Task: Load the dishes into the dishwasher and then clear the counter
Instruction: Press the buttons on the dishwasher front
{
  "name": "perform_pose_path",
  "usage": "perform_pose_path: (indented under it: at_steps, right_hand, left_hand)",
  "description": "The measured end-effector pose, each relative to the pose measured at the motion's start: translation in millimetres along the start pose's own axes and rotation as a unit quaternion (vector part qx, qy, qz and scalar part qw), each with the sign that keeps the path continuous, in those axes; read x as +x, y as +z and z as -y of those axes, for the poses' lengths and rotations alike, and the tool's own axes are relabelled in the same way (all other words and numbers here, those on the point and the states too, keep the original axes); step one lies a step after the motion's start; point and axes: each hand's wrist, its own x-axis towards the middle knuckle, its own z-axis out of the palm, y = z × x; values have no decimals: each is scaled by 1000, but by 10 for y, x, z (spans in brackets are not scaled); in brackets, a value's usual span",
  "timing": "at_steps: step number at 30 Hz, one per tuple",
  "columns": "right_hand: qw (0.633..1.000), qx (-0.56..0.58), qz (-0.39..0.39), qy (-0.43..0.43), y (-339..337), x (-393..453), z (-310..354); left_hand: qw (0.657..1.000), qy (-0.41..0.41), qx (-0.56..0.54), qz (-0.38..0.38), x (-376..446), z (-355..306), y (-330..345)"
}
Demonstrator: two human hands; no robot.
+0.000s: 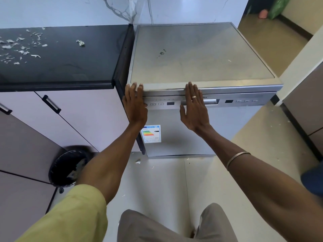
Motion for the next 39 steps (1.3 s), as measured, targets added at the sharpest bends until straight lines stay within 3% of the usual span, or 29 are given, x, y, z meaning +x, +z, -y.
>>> perform_pose_path:
  at_steps: [15,34,39]
  right_hand:
    - [996,-31,87,16,-294,-38,48]
    - [993,-34,98,49,-559,20,-49]
    - [993,-28,104,45,-688,96,0]
  left_hand:
    - [982,70,53,166,22,107,-444]
    - [981,145,14,129,-21,-45,-592]
    - [982,111,6,151,36,-134,-770]
